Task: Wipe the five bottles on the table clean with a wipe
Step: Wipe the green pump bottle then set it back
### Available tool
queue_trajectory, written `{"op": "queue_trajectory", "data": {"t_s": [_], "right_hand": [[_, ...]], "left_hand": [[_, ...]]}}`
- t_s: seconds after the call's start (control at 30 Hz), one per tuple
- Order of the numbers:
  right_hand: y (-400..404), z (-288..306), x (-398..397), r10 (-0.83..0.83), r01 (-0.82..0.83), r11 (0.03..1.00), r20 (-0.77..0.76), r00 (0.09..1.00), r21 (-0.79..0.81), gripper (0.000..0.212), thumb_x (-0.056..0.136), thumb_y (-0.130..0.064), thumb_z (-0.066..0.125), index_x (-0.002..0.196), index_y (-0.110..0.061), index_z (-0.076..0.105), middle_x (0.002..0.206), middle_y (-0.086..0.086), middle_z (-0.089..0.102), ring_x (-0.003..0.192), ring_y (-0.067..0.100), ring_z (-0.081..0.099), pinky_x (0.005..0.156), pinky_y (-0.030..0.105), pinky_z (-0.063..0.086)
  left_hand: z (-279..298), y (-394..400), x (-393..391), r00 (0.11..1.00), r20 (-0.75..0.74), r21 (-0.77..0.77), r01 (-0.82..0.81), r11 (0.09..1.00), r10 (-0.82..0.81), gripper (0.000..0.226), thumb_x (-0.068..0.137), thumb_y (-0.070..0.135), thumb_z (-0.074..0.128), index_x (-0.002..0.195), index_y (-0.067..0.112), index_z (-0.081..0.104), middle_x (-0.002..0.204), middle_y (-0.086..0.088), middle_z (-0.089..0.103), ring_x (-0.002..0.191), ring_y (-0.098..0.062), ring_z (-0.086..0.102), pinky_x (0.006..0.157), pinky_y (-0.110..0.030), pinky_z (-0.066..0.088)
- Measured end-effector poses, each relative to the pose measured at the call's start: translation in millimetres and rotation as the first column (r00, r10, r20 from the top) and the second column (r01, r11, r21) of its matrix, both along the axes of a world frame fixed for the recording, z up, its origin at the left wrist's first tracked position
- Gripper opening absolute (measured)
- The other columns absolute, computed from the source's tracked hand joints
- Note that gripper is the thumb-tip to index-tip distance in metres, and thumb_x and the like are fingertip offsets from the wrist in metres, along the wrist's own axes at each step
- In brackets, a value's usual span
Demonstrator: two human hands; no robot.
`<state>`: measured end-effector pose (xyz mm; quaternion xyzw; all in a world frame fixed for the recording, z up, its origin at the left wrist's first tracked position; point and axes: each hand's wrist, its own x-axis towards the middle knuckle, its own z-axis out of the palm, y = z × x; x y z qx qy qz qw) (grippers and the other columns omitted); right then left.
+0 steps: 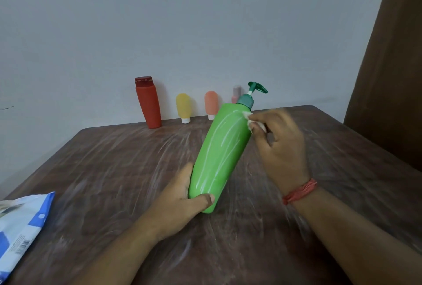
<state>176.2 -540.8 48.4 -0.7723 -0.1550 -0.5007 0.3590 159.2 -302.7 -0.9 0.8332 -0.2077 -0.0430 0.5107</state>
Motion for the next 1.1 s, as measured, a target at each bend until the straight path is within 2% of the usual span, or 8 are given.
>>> {"op": "queue_trajectory", "data": {"t_s": [0.13, 0.3, 0.47, 0.63, 0.83, 0.97, 1.03, 1.1], "right_hand": [[8.0, -8.3, -0.6, 0.061, -0.066, 0.974, -0.033, 0.998, -0.214, 0.017, 0.094, -0.011, 0.067, 0.11, -0.013, 0.072, 0.096, -0.003, 0.062, 0.087, 0.006, 0.056, 0.08, 0.013, 0.043], [-7.7, 4.0, 4.1, -0.067, 0.069, 0.996, 0.026, 0.997, -0.048, 0.013, 0.093, -0.007, 0.067, 0.104, -0.012, 0.071, 0.098, 0.002, 0.062, 0.089, 0.009, 0.056, 0.082, 0.007, 0.038], [2.3, 1.0, -3.2, -0.004, 0.014, 0.971, 0.045, 0.999, -0.241, 0.017, 0.096, -0.011, 0.063, 0.111, -0.011, 0.071, 0.099, 0.001, 0.061, 0.091, 0.011, 0.055, 0.085, 0.015, 0.04], [-10.0, 10.9, -0.8, -0.11, 0.114, 0.991, 0.061, 0.992, -0.075, 0.013, 0.094, -0.006, 0.065, 0.105, -0.01, 0.071, 0.099, 0.003, 0.06, 0.089, 0.012, 0.056, 0.083, 0.006, 0.036], [1.8, 5.7, -3.9, -0.023, 0.041, 0.964, 0.072, 0.997, -0.261, 0.012, 0.094, -0.009, 0.064, 0.101, -0.004, 0.072, 0.092, 0.006, 0.06, 0.086, 0.017, 0.055, 0.078, 0.024, 0.044], [-13.4, 14.2, -1.6, -0.125, 0.13, 0.988, 0.071, 0.99, -0.084, 0.01, 0.093, -0.008, 0.065, 0.101, -0.007, 0.072, 0.096, 0.005, 0.059, 0.087, 0.015, 0.055, 0.08, 0.019, 0.043], [-13.2, 14.0, -3.2, -0.115, 0.12, 0.986, 0.047, 0.992, -0.116, 0.013, 0.094, -0.007, 0.064, 0.103, -0.005, 0.072, 0.097, 0.005, 0.057, 0.087, 0.017, 0.055, 0.08, 0.018, 0.042], [-6.6, 12.5, -5.2, -0.074, 0.077, 0.967, 0.025, 0.997, -0.242, 0.016, 0.094, -0.008, 0.063, 0.106, -0.003, 0.072, 0.095, 0.005, 0.056, 0.086, 0.016, 0.052, 0.077, 0.02, 0.043]], "left_hand": [[-0.3, -0.4, 0.8, 1.0, 0.009, -0.045, -0.014, 0.999, 0.014, 0.054, 0.069, 0.054, 0.069, 0.118, 0.064, 0.049, 0.113, 0.014, 0.067, 0.104, -0.01, 0.066, 0.094, -0.045, 0.055], [-4.3, 0.1, 3.7, 0.999, 0.026, 0.022, 0.042, 0.999, -0.042, 0.06, 0.075, 0.055, 0.069, 0.129, 0.055, 0.044, 0.12, 0.01, 0.065, 0.109, -0.013, 0.064, 0.095, -0.043, 0.055], [-4.9, 0.2, 2.5, 0.996, 0.081, 0.057, 0.027, 0.998, -0.032, 0.061, 0.076, 0.058, 0.066, 0.13, 0.055, 0.039, 0.114, 0.021, 0.062, 0.103, -0.006, 0.063, 0.078, -0.019, 0.05], [-8.0, -6.4, 0.5, 0.965, 0.262, 0.165, -0.064, 0.984, 0.019, 0.054, 0.076, 0.058, 0.065, 0.124, 0.049, 0.04, 0.106, 0.018, 0.054, 0.095, -0.005, 0.056, 0.073, -0.019, 0.046], [-11.0, -7.4, 3.9, 0.949, 0.312, 0.175, -0.111, 0.978, 0.052, 0.055, 0.075, 0.061, 0.063, 0.122, 0.054, 0.035, 0.109, 0.016, 0.052, 0.095, -0.003, 0.055, 0.075, -0.028, 0.051], [-10.9, -12.5, 2.5, 0.911, 0.411, 0.232, -0.129, 0.964, 0.023, 0.048, 0.075, 0.059, 0.064, 0.113, 0.051, 0.036, 0.097, 0.025, 0.045, 0.086, -0.004, 0.053, 0.063, -0.024, 0.042], [-10.1, -14.6, 1.6, 0.899, 0.438, 0.24, -0.137, 0.961, 0.019, 0.047, 0.075, 0.058, 0.064, 0.111, 0.053, 0.035, 0.097, 0.026, 0.044, 0.086, -0.004, 0.052, 0.062, -0.022, 0.038], [-9.5, -14.8, 0.9, 0.896, 0.442, 0.231, -0.15, 0.961, 0.034, 0.046, 0.074, 0.058, 0.064, 0.109, 0.053, 0.035, 0.097, 0.026, 0.045, 0.085, -0.003, 0.052, 0.061, -0.02, 0.036]]}}
